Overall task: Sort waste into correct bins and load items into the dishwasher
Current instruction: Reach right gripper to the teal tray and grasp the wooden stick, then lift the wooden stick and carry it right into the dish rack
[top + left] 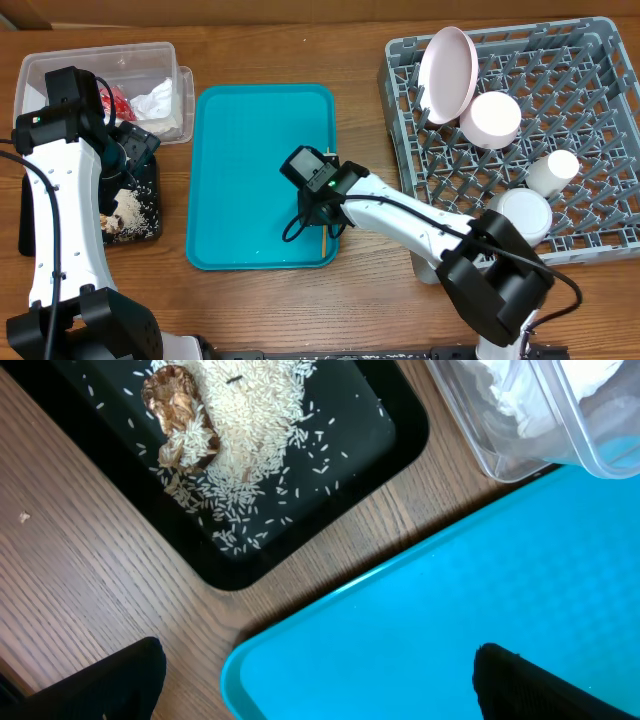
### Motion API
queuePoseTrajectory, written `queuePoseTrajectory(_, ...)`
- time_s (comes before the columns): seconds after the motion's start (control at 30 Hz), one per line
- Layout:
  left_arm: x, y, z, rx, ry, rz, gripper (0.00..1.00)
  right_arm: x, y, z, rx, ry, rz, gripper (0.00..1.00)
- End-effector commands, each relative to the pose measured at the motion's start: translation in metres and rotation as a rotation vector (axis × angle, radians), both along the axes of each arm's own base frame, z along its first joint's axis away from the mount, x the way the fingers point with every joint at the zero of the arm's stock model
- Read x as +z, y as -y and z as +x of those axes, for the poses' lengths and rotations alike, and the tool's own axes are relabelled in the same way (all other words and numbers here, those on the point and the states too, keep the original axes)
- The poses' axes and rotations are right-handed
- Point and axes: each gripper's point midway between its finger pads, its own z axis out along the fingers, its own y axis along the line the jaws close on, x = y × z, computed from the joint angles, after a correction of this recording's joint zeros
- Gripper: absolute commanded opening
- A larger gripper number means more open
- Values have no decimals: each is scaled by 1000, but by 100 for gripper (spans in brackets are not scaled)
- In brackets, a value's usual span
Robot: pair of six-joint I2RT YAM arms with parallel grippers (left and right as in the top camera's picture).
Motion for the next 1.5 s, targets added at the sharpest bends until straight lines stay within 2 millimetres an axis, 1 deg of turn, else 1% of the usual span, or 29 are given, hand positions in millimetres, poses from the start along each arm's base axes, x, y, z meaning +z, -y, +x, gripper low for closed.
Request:
queuePoseTrajectory(0.0, 2, -1, -2, 24, 10, -2, 100, 0, 0, 12, -22, 42, -27, 48)
queuePoseTrajectory(0.07, 2, -1, -2, 24, 10, -2, 100, -5, 2, 13, -25, 46, -46, 48)
queuePoseTrajectory(0.2, 2, -1, -2, 24, 10, -2, 100, -17, -3, 10, -11, 41, -59, 47)
queuePoseTrajectory(0.37, 2, -1, -2, 24, 10, -2, 100, -24, -10, 5, 12, 48, -72, 42)
queuePoseTrajectory(0.43, 2, -1, -2, 24, 10, -2, 100, -30, -12, 3, 13, 53, -87, 41)
queuePoseTrajectory(0.53, 2, -1, -2, 24, 10, -2, 100, -42, -12, 0, 21, 59, -121, 34)
queuePoseTrajectory(0.6, 2, -1, -2, 24, 10, -2, 100, -45, -10, 0, 2, 63, -137, 29)
queuePoseTrajectory(0.7, 2, -1, -2, 24, 11, -2, 100, -44, -6, 3, -26, 81, -152, 15)
queuePoseTrajectory(0.73, 2, -1, -2, 24, 10, -2, 100, -44, -5, 4, -35, 86, -159, 13)
queuePoseTrajectory(0.83, 2, -1, -2, 24, 10, -2, 100, -42, -4, 3, -35, 83, -165, 11)
queuePoseTrajectory(0.9, 2, -1, -2, 24, 10, -2, 100, -36, -5, 4, -33, 77, -172, 11)
queuePoseTrajectory(0.97, 2, -1, -2, 24, 10, -2, 100, -21, -6, 10, -39, 82, -181, 10)
queuePoseTrajectory(1.03, 2, -1, -2, 24, 10, -2, 100, 0, -6, 22, -57, 96, -191, 5)
queuePoseTrajectory(1.13, 2, -1, -2, 24, 11, -2, 100, 41, -6, 43, -85, 124, -180, 4)
queuePoseTrajectory(1.2, 2, -1, -2, 24, 10, -2, 100, 72, -6, 60, -70, 152, -161, 4)
queuePoseTrajectory(1.23, 2, -1, -2, 24, 10, -2, 100, 91, -5, 70, -62, 173, -147, 4)
queuePoseTrajectory(1.27, 2, -1, -2, 24, 11, -2, 100, 104, -3, 77, -57, 189, -139, 4)
queuePoseTrajectory(1.33, 2, -1, -2, 24, 11, -2, 100, 139, 8, 96, -39, 234, -125, 4)
queuePoseTrajectory(1.37, 2, -1, -2, 24, 10, -2, 100, 150, 15, 104, -36, 250, -123, 4)
queuePoseTrajectory(1.43, 2, 0, -2, 24, 11, -3, 100, 175, 35, 121, -30, 283, -129, 4)
queuePoseTrajectory(1.47, 2, -1, -2, 24, 11, -2, 100, 185, 48, 129, -27, 294, -138, 4)
